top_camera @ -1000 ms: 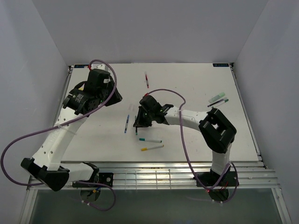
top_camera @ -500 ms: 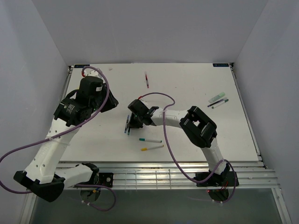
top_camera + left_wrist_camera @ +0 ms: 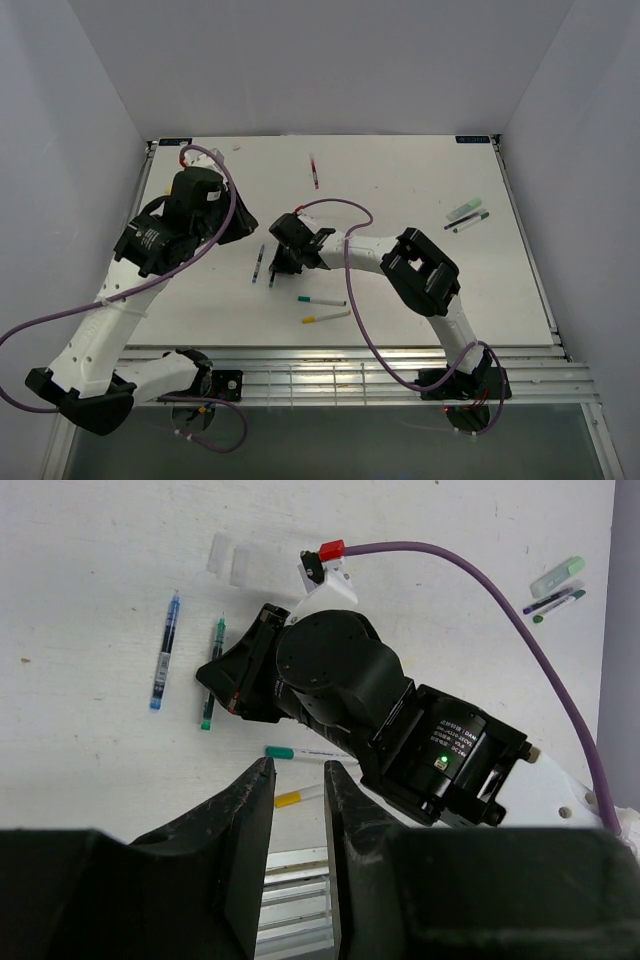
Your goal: Open the pen caps
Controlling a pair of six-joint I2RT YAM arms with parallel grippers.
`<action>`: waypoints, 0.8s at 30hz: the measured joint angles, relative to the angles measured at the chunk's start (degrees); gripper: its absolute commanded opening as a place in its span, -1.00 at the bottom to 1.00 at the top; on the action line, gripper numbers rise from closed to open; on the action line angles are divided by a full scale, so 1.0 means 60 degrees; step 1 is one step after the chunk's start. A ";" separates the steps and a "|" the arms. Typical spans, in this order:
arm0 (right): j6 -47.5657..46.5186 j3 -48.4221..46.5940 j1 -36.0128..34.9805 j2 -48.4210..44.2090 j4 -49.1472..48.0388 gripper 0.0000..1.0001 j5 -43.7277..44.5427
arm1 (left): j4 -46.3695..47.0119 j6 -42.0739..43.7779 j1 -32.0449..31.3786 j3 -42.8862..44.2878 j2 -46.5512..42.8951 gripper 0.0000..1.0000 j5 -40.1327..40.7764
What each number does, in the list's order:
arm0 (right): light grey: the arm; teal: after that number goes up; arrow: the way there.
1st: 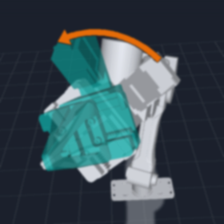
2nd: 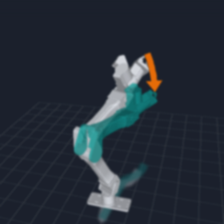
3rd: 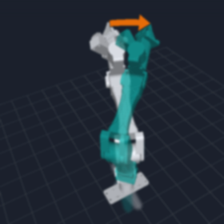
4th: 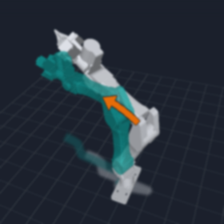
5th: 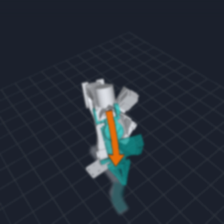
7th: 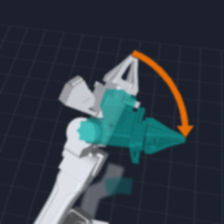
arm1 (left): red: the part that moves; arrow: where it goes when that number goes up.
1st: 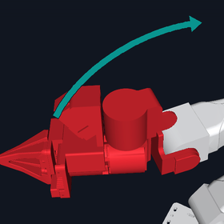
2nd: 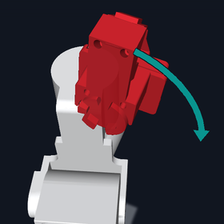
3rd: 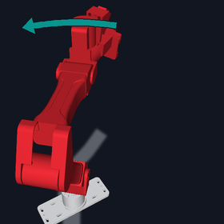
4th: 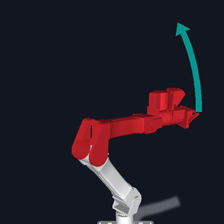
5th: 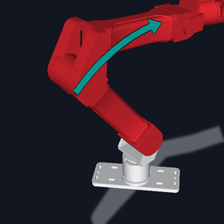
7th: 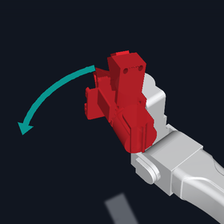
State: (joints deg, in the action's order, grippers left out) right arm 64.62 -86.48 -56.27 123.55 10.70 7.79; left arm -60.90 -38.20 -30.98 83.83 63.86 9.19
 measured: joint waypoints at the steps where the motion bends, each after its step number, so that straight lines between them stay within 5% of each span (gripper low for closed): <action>1: 0.0029 0.0000 0.0000 0.0000 0.0007 -0.76 0.0000 | 0.0000 0.0000 0.0000 -0.0015 -0.0040 -0.26 -0.0018; 16: 0.0200 0.0007 -0.0007 -0.0047 0.0226 -0.40 0.0215 | -0.0055 0.0080 -0.0029 -0.1246 -0.0448 -0.22 0.0229; 24: 0.0098 0.0022 -0.0007 -0.0087 0.0244 -0.36 0.0215 | -0.0076 0.0204 -0.0029 -0.1632 -0.0532 -0.19 0.0561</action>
State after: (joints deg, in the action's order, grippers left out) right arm 65.21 -86.35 -56.31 123.02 12.16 9.08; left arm -61.36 -36.97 -31.16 74.04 60.66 12.56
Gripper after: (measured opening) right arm 0.313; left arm 0.397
